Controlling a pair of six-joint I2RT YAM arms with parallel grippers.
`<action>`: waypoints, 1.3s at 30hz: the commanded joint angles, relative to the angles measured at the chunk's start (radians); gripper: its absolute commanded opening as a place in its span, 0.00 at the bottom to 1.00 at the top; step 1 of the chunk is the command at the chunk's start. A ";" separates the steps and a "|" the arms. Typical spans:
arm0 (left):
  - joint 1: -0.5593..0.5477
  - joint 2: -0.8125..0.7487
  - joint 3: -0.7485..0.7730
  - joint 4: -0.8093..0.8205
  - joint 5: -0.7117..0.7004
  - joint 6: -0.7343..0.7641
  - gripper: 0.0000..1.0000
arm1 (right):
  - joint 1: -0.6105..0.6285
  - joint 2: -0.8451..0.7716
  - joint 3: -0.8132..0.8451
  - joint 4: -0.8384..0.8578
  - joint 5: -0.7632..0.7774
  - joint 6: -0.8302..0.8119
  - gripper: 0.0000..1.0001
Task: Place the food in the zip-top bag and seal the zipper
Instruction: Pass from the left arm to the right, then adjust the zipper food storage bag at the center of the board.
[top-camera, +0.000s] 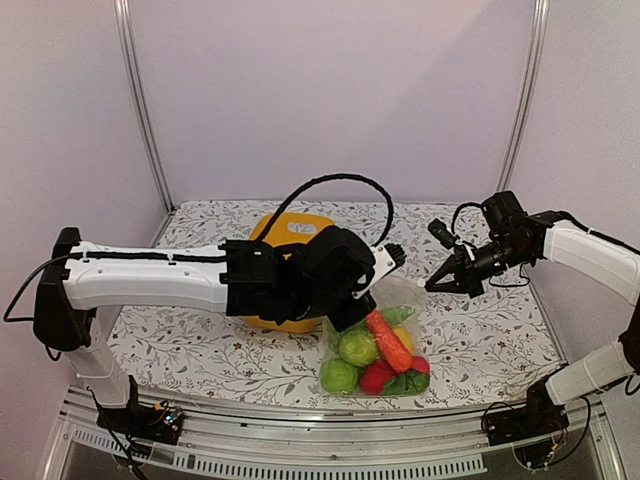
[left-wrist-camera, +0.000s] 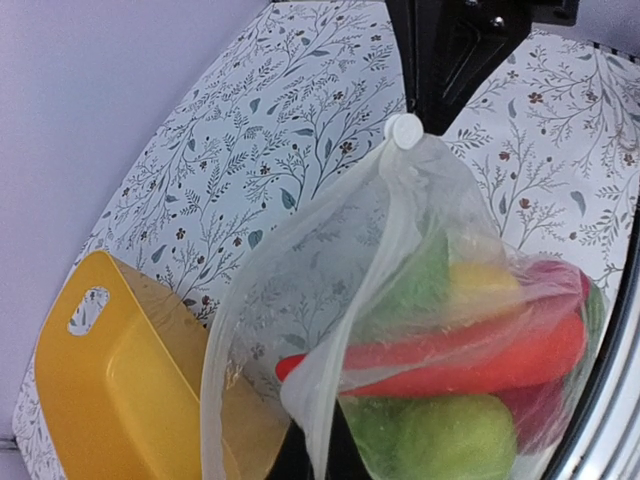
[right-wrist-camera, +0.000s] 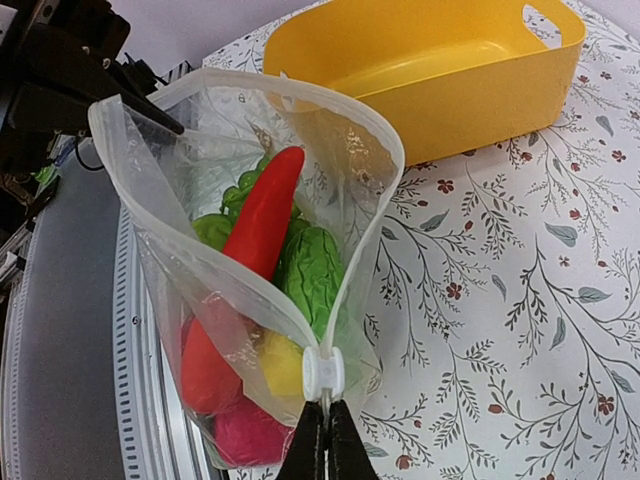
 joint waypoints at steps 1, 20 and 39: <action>-0.005 -0.035 -0.013 0.010 -0.008 -0.009 0.01 | 0.012 -0.008 0.023 -0.022 0.009 -0.006 0.00; 0.023 -0.138 0.004 0.122 0.135 0.087 0.61 | 0.098 -0.102 0.355 -0.333 0.169 -0.121 0.00; 0.019 0.093 0.209 0.347 0.258 0.382 1.00 | 0.112 -0.147 0.524 -0.531 0.257 -0.250 0.00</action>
